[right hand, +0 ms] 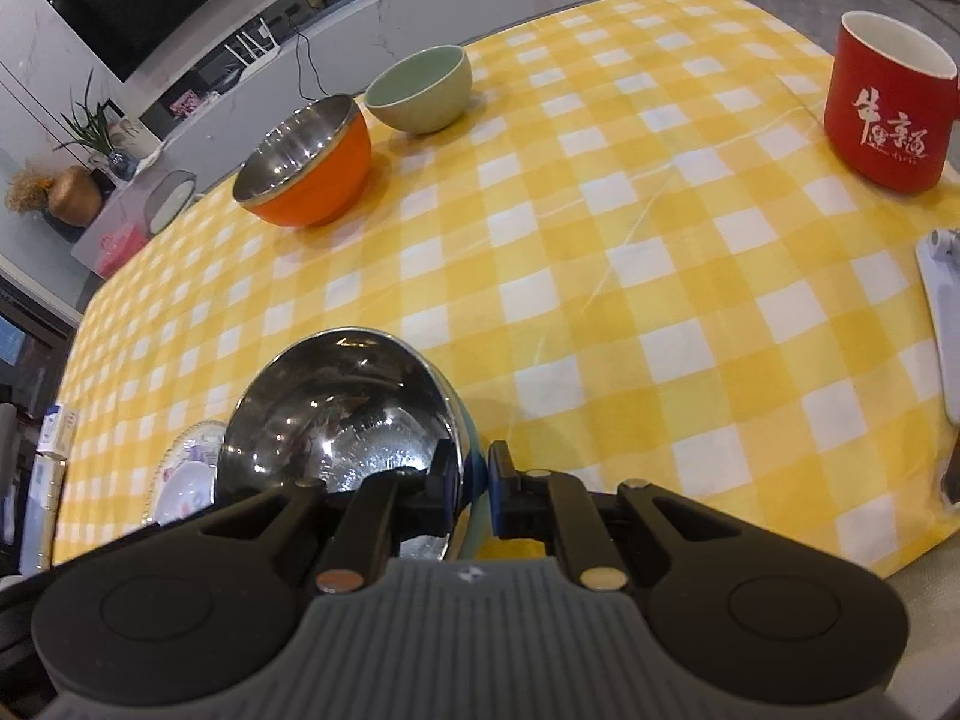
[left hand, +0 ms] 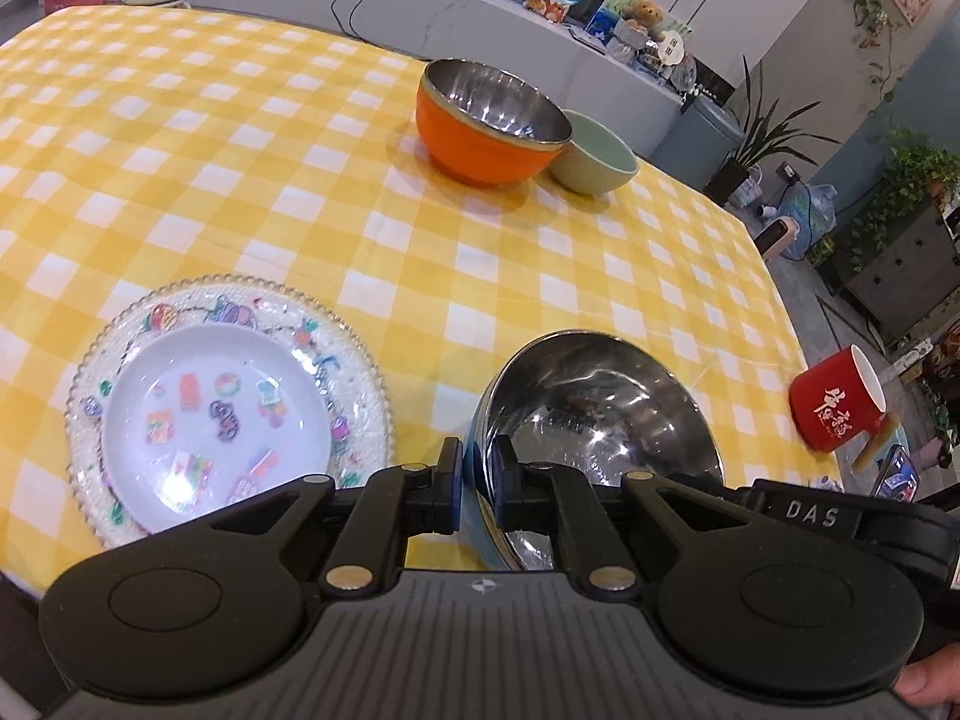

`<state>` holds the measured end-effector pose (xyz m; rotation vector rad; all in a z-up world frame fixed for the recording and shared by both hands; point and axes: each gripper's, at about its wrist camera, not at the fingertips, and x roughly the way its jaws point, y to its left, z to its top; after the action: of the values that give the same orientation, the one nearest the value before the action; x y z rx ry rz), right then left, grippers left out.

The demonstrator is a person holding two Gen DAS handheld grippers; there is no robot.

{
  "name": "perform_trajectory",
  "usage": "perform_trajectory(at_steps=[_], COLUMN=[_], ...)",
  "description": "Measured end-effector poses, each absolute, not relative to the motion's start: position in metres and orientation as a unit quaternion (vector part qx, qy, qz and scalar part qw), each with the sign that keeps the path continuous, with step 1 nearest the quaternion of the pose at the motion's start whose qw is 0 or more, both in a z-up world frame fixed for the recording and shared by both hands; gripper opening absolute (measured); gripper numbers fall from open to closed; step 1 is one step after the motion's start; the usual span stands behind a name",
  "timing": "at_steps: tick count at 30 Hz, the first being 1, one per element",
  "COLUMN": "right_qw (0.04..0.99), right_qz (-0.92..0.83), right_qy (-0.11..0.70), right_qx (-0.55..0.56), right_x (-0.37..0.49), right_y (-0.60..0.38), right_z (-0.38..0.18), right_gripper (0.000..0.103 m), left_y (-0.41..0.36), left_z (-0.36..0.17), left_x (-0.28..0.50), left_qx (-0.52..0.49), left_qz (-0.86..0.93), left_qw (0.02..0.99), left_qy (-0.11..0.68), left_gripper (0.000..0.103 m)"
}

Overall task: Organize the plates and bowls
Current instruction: 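Carry the blue bowl beside the plate stack and open both grippers, then move both grippers to the orange steel bowl and close on its rim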

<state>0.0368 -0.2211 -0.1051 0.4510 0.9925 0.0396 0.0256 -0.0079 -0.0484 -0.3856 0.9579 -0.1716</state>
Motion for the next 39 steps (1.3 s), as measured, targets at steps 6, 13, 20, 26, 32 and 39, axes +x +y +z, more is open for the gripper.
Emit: perform_trajectory(at_steps=[6,13,20,26,32,39], right_qw=[0.859,0.865,0.881,0.905,0.913,0.919], right_qz=[0.017,0.017,0.022,0.026,0.023,0.024], right_qy=[0.468,0.456,0.431,0.39,0.375,0.363], right_qx=[0.208,0.207,0.192,0.169,0.161,0.152], right_x=[0.04,0.038,0.032,0.022,0.032,0.06], right_y=[-0.22,-0.219,-0.216,-0.21,-0.208,-0.205], right_z=[-0.106,-0.103,-0.095,-0.081,-0.076,-0.073], right_gripper=[0.01,0.029,0.04,0.046,0.046,0.046], left_y=[-0.011,-0.012,-0.005,0.004,0.009,0.017], left_z=[-0.047,-0.044,-0.032,-0.02,-0.009,-0.006], left_x=[0.027,0.026,0.021,0.022,0.034,0.06], left_qx=[-0.171,-0.162,-0.154,-0.141,-0.132,-0.134], left_qz=[-0.08,-0.083,-0.079,-0.06,-0.065,-0.063], left_qw=[0.876,0.883,0.892,0.897,0.902,0.904], left_qy=[0.443,0.433,0.417,0.414,0.406,0.401], left_gripper=[0.01,0.018,0.039,0.04,0.042,0.045])
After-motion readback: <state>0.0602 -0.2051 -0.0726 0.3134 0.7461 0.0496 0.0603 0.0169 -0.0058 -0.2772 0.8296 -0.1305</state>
